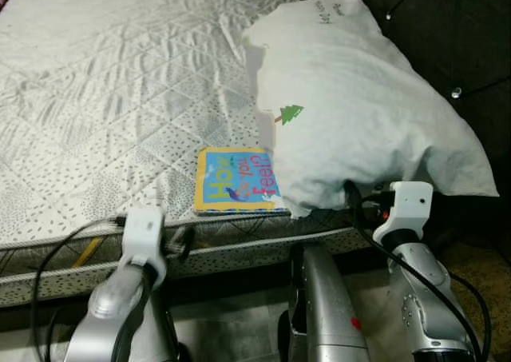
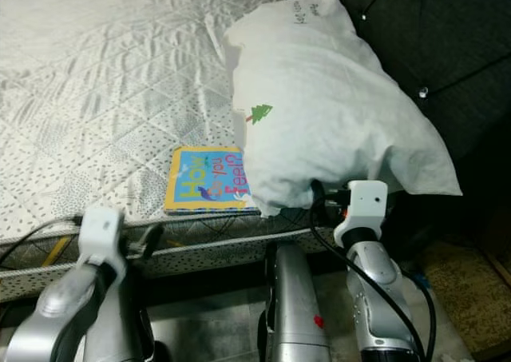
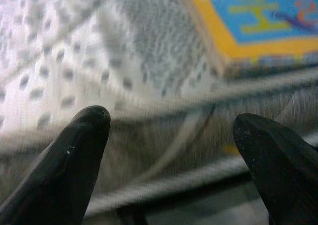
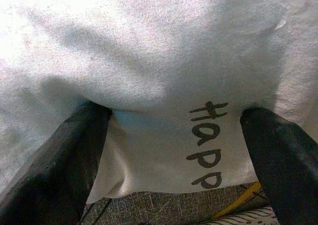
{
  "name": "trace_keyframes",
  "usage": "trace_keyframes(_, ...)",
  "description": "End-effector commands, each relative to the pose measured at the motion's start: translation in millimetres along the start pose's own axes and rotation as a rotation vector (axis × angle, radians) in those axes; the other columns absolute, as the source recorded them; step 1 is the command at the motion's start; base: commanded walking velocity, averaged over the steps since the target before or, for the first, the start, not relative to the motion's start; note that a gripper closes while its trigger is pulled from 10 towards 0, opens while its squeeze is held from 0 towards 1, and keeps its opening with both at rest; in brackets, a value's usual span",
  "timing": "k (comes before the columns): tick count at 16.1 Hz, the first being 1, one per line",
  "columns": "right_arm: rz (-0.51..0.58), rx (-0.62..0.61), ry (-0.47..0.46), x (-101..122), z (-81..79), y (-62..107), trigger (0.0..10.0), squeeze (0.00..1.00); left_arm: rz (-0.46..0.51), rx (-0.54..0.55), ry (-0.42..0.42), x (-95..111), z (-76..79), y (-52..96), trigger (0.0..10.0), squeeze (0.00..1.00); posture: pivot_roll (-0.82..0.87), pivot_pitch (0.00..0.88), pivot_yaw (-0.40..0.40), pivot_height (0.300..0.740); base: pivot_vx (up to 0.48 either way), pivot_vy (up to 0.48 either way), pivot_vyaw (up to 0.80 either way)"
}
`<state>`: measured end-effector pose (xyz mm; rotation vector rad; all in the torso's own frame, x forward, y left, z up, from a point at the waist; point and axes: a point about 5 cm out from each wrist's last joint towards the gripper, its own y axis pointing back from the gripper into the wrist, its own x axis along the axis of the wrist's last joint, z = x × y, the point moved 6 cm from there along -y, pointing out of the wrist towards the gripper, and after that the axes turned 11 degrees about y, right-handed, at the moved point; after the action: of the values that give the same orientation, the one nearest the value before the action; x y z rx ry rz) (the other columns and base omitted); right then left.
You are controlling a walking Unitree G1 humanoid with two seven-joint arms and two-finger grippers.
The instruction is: Clean up the room
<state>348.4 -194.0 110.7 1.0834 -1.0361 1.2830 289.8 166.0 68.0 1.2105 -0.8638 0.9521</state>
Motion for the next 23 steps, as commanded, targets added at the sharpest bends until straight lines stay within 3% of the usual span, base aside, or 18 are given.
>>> trace_keyframes(1,0.002,0.008,0.000,0.2,-1.2,-1.4,10.0,0.00,0.028,0.010,-0.016,2.3,0.5,8.6,10.0,0.00,-0.06,0.111,-0.038,0.461,0.000,0.000,0.00)
trace_keyframes(2,0.003,0.008,0.000,0.3,-1.4,-1.8,10.0,0.00,0.030,0.012,-0.015,1.4,0.2,10.9,10.0,0.00,-0.06,0.111,-0.038,0.461,0.000,0.000,0.00)
trace_keyframes(3,0.007,0.007,-0.010,1.6,-1.6,-3.1,10.0,0.00,0.105,0.023,-0.017,8.8,0.0,16.8,10.0,0.00,-0.06,0.104,-0.040,0.461,0.000,0.000,0.00)
trace_keyframes(5,0.026,-0.002,-0.013,7.1,-2.5,-4.2,10.0,0.00,0.259,0.021,-0.031,32.9,5.8,19.5,10.0,0.00,-0.06,0.078,-0.036,0.461,0.000,0.000,0.00)
trace_keyframes(7,0.054,-0.008,-0.014,14.9,-4.1,-5.5,10.0,0.00,0.341,0.016,-0.047,46.7,11.1,23.7,10.0,0.00,-0.06,0.060,-0.034,0.461,0.000,0.000,0.00)
trace_keyframes(8,0.084,-0.023,-0.037,26.2,-4.8,-9.2,10.0,0.00,0.441,0.015,-0.058,65.9,13.3,26.8,10.0,0.00,-0.05,0.033,-0.027,0.461,0.000,0.000,0.00)
trace_keyframes(9,0.103,-0.034,-0.053,32.6,-4.6,-11.7,10.0,0.00,0.482,0.013,-0.061,74.2,14.1,26.8,10.0,0.00,-0.05,0.021,-0.020,0.461,0.000,0.000,0.00)
trace_keyframes(12,0.155,-0.076,-0.089,48.3,-1.5,-17.7,10.0,0.00,0.555,0.016,-0.076,89.2,13.2,19.0,10.0,0.00,-0.06,0.000,0.001,0.461,0.000,0.000,0.00)
trace_keyframes(15,0.166,-0.097,-0.092,49.7,1.7,-17.0,10.0,0.00,0.575,0.006,-0.078,94.3,14.5,13.7,10.0,0.00,-0.06,0.000,0.006,0.478,0.000,0.000,0.00)
trace_keyframes(19,0.077,-0.077,-0.045,15.8,3.9,6.7,10.0,0.00,0.599,0.016,-0.069,97.5,12.3,9.6,10.0,0.00,-0.06,0.000,-0.002,0.495,0.000,0.000,0.00)
trace_keyframes(21,0.070,-0.082,-0.025,10.7,10.3,19.5,10.0,0.00,0.602,0.019,-0.064,97.0,12.0,9.5,10.0,0.00,-0.06,0.000,-0.003,0.513,0.000,0.000,0.00)
trace_keyframes(23,0.072,-0.140,-0.014,13.8,23.7,21.1,10.0,0.00,0.604,0.021,-0.056,96.5,12.1,8.7,10.0,0.00,-0.07,0.000,0.002,0.537,0.000,0.000,0.00)
